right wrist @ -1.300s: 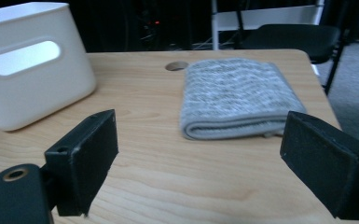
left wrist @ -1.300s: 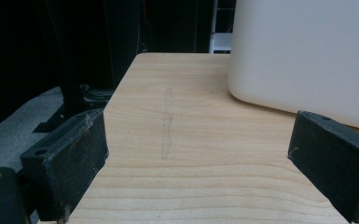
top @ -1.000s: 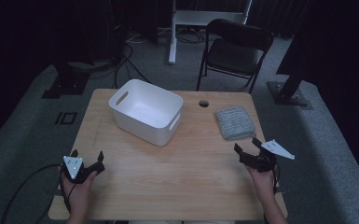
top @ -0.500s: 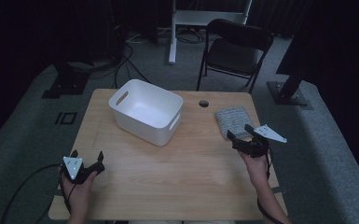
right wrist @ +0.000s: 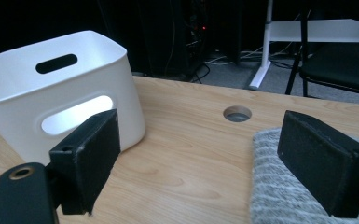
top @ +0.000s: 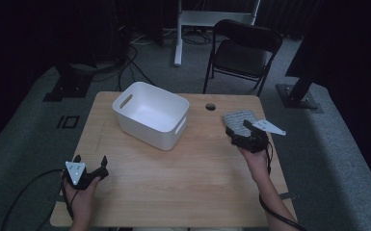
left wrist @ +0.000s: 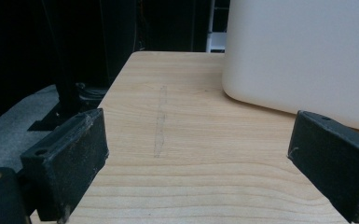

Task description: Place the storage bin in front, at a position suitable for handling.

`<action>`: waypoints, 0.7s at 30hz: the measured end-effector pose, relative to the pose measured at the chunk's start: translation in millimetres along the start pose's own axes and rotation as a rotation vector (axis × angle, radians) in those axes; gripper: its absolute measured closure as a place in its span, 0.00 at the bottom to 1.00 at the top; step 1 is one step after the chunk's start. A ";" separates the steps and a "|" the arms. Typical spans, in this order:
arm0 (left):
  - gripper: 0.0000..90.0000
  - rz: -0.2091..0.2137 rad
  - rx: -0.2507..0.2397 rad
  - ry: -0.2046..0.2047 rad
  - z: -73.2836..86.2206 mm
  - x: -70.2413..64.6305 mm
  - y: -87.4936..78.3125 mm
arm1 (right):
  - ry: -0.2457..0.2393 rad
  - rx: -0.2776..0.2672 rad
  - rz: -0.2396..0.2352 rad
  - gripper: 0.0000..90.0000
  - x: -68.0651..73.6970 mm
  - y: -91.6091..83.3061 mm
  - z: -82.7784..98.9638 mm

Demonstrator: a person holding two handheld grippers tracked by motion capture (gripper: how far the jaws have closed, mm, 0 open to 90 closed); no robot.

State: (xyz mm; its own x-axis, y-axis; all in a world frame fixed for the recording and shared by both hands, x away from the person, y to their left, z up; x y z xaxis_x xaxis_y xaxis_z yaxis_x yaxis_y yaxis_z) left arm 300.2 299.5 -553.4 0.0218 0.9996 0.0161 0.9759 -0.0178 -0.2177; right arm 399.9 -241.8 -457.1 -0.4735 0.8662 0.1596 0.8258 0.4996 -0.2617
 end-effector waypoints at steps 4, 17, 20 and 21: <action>0.05 -0.001 -0.002 0.000 0.0 0.0 -0.1 | -0.002 0.004 -0.010 0.14 4.2 7.3 -2.7; 0.05 -0.003 -0.006 0.005 0.2 -0.8 -0.2 | -0.009 0.021 -0.048 0.14 15.2 36.4 -20.5; 0.05 -0.004 -0.008 0.006 0.2 -1.2 -0.3 | -0.012 0.035 -0.063 0.14 19.1 45.9 -23.1; 0.05 -0.002 -0.008 0.006 0.2 -1.2 -0.3 | -0.014 0.040 -0.067 0.14 20.7 49.3 -23.8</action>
State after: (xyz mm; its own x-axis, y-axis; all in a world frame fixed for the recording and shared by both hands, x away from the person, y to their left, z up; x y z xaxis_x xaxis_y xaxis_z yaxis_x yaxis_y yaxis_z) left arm 299.8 298.2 -553.5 0.0210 0.9995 0.0229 0.9777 -0.0157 -0.2094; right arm 438.1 -199.5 -444.0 -0.5322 0.8304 0.1647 0.7790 0.5566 -0.2887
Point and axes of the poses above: each handheld gripper's, and its own axes: y roughly forward along the jaws, z roughly out of its underside, x roughly to its left, the point moved 2 cm from there along y, roughly forward along the jaws, and after that the axes turned 1 degree about y, right-handed, at the moved point
